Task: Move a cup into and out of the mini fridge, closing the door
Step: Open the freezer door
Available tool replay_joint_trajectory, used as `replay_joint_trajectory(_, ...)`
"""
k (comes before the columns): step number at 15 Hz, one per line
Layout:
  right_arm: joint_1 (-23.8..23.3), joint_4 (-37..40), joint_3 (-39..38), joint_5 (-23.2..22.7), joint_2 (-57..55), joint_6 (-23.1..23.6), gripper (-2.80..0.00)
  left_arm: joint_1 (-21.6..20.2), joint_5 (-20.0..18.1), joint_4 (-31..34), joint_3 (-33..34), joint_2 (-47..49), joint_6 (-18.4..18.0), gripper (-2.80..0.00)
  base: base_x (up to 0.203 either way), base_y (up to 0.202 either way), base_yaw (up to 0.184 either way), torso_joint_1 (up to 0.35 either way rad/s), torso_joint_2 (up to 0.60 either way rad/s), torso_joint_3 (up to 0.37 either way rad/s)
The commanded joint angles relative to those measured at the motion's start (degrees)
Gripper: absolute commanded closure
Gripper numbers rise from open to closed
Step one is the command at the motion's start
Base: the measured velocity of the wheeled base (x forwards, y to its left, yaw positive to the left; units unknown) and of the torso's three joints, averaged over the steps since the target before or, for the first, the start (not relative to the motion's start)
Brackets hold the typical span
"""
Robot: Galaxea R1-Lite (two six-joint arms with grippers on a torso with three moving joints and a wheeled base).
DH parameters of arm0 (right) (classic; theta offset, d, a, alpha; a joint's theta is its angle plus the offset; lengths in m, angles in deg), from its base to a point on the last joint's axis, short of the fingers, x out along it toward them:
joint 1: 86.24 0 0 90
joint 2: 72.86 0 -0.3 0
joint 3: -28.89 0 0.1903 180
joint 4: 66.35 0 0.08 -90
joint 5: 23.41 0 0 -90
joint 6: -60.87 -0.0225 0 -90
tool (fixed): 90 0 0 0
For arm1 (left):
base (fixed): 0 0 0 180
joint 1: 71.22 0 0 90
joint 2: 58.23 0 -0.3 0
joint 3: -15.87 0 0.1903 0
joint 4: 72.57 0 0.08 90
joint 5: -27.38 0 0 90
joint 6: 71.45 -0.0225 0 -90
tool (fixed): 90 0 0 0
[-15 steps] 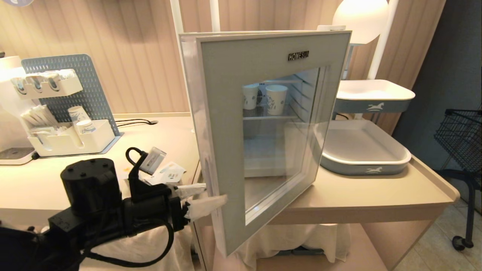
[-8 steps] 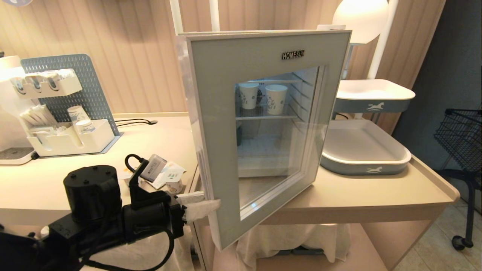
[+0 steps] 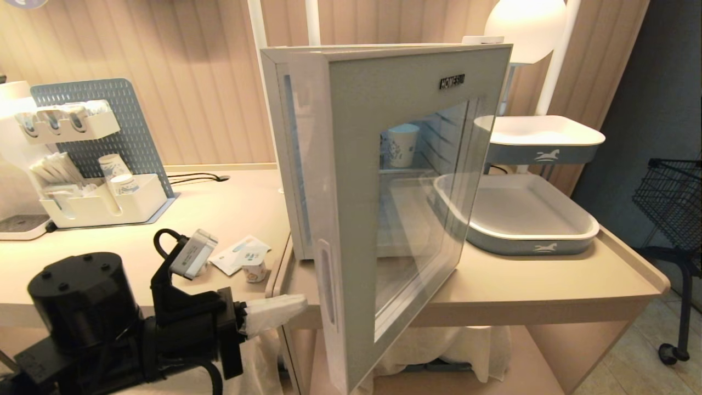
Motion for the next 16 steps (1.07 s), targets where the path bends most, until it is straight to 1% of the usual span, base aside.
replay_joint_trajectory(1,0.00,-0.02,0.01,-0.01,-0.08,0.02,-2.80,-0.23,0.16,-0.30,0.78,-2.20,0.09,0.00,0.000,0.000,0.000,0.000,0.00,0.000)
replay_joint_trajectory(3,0.00,-0.02,0.01,-0.01,-0.08,0.02,-2.80,-2.18,0.24,-0.36,0.24,-1.32,0.04,0.00,0.000,0.000,0.000,0.000,0.00,0.000)
replay_joint_trajectory(4,0.00,-0.02,0.01,-0.01,-0.08,0.02,-2.80,-2.34,0.11,-0.12,-0.99,0.59,-0.06,0.00,0.000,0.000,0.000,0.000,0.00,0.000)
replay_joint_trajectory(5,0.00,-0.02,-0.07,-0.01,-0.08,0.02,-2.80,-1.94,0.02,-0.03,-3.05,3.41,-0.23,0.00,0.000,0.000,0.000,0.000,0.00,0.000)
replay_joint_trajectory(6,0.00,-0.02,-0.06,-0.01,-0.08,0.02,-2.80,-0.62,0.08,0.07,-5.78,6.80,-0.36,0.00,0.000,0.000,0.000,0.000,0.00,0.000)
replay_joint_trajectory(8,0.00,-0.02,0.00,-0.01,-0.06,0.02,-2.80,4.77,0.19,0.64,-11.73,11.58,-0.50,0.00,0.000,0.000,0.000,0.000,0.00,0.000)
replay_joint_trajectory(9,0.00,-0.02,0.01,-0.01,-0.08,0.02,-2.80,7.49,0.21,2.51,-14.91,12.43,-0.53,0.00,0.000,0.000,0.000,0.000,0.00,0.000)
replay_joint_trajectory(11,0.00,-0.02,-0.07,-0.01,-0.08,-0.06,-2.80,12.46,0.16,9.20,-19.50,11.88,-0.46,0.00,0.000,0.000,0.000,0.000,0.00,0.000)
replay_joint_trajectory(14,0.00,-0.02,-0.07,-0.01,-0.08,0.02,-2.80,17.77,0.08,11.62,-20.10,7.83,-0.18,0.00,0.000,0.000,0.000,0.000,0.00,0.000)
replay_joint_trajectory(16,0.00,-0.02,0.01,-0.01,-0.08,0.02,-2.80,19.95,0.06,14.65,-19.75,3.97,-0.13,0.00,0.000,0.000,0.000,0.000,0.00,0.000)
